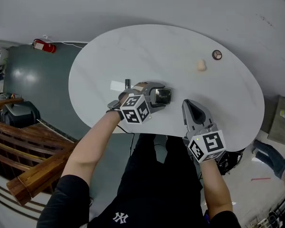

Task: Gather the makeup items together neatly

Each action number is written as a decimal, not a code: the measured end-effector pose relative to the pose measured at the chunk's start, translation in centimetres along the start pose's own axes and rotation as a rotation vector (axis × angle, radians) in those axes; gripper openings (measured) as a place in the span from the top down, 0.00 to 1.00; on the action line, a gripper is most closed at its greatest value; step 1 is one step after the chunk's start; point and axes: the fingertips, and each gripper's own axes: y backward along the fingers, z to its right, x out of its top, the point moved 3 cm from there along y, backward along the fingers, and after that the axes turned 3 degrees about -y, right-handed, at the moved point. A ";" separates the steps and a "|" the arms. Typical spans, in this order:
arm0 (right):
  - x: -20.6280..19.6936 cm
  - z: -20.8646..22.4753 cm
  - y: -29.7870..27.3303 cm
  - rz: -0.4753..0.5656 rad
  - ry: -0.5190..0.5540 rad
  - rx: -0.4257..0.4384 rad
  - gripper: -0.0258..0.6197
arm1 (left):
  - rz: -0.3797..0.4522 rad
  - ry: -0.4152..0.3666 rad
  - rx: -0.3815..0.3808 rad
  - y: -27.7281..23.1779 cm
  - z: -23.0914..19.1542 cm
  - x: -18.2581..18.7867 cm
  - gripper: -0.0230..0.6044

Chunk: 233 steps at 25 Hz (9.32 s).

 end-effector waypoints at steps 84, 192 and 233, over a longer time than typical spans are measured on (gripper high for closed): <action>2.7 -7.0 3.1 0.188 0.034 -0.247 0.94 | 0.349 0.189 0.043 5.8 0.3 8.6 0.51; 4.5 14.3 4.7 0.119 -0.119 -0.133 0.94 | 0.131 0.325 0.365 -8.7 -13.0 17.5 0.59; -1.7 -3.2 -2.1 0.033 -0.026 -0.026 0.94 | 0.028 0.231 0.408 3.1 -2.4 -1.5 0.59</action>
